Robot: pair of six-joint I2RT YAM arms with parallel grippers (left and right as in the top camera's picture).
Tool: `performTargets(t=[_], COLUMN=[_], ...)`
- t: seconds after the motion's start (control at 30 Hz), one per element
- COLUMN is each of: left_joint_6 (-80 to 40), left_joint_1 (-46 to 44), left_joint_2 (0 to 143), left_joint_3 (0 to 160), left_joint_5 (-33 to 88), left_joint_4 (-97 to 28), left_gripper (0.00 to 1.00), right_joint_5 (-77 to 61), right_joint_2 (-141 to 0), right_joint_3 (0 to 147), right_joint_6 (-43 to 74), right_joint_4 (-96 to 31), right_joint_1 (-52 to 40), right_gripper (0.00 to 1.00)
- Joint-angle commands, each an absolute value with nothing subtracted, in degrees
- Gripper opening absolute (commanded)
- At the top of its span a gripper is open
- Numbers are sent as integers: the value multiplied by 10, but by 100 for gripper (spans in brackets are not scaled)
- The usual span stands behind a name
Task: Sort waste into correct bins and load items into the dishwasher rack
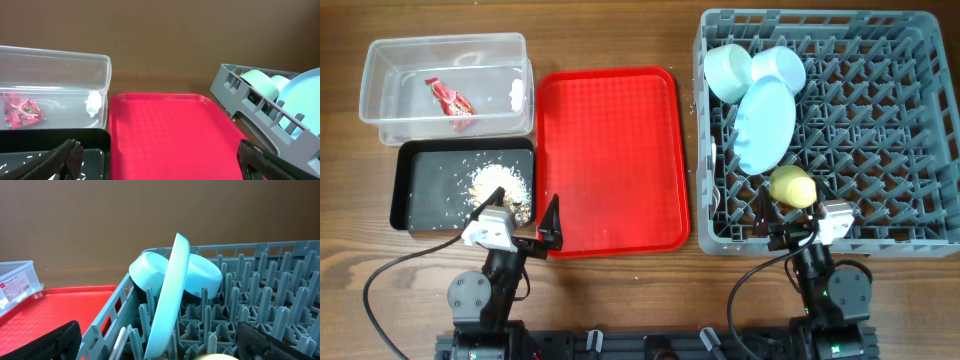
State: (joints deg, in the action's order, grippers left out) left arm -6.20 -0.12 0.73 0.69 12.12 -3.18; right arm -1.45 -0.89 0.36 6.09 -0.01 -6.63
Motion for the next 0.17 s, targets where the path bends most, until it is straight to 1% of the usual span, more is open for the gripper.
performTargets(t=[0.0,0.13], left_joint_6=[-49,-49], left_joint_1=[2,2], left_joint_2=[2,2], left_joint_3=[3,3], left_joint_5=[130,130], left_joint_4=[-32,-32], left_gripper=[100,100], right_joint_5=[-22,-22], right_joint_2=[-3,-3], right_joint_3=[3,3], right_joint_6=[53,53], right_joint_4=[2,2], right_joint_1=[-63,-63], right_gripper=[100,100])
